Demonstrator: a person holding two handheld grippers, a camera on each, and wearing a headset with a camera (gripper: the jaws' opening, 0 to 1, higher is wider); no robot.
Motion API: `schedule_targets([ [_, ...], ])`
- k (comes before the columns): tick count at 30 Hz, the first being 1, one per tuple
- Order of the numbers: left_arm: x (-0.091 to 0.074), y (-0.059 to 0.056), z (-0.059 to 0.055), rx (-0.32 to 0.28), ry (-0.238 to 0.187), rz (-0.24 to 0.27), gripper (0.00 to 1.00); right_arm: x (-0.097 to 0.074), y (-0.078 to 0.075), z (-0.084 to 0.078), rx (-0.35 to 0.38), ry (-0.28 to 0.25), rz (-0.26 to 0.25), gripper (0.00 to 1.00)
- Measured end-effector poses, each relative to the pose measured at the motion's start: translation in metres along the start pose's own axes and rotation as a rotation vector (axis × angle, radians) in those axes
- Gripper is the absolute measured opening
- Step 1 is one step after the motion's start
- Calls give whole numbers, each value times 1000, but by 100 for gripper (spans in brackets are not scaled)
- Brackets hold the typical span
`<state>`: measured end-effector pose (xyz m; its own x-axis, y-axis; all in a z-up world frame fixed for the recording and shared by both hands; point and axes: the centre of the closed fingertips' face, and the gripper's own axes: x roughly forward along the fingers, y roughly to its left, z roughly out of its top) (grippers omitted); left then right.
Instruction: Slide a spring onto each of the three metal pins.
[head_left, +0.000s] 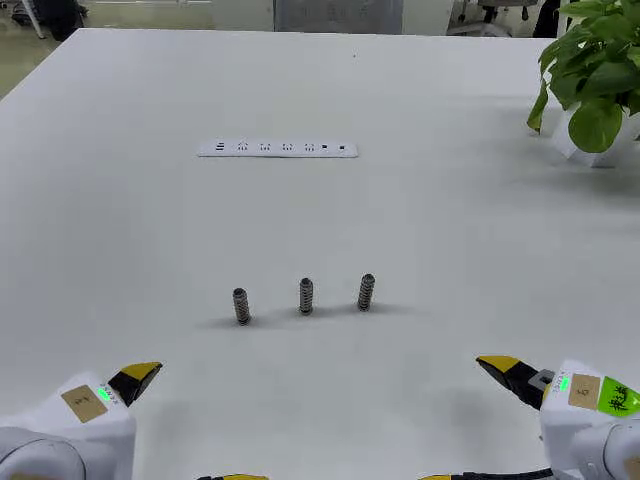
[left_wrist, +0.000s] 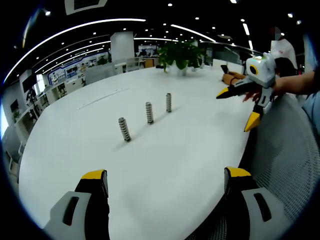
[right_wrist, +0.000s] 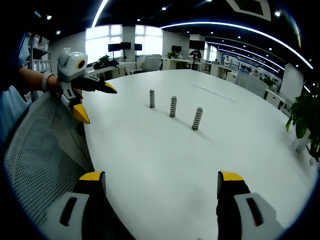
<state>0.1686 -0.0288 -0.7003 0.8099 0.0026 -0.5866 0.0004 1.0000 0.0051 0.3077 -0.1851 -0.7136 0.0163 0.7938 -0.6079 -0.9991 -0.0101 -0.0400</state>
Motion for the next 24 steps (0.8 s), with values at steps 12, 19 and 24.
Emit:
schedule_targets([
  [12, 0, 3, -1, -3, -3, 8, 98, 0, 1, 2, -9, -3, 0, 93],
  [19, 0, 5, 0, 1, -9, 15, 99, -1, -1, 4, -6, -10, -9, 94],
  [24, -2, 8, 2, -5, -18, 31, 100, -1, -1, 4, -4, -13, -12, 94],
])
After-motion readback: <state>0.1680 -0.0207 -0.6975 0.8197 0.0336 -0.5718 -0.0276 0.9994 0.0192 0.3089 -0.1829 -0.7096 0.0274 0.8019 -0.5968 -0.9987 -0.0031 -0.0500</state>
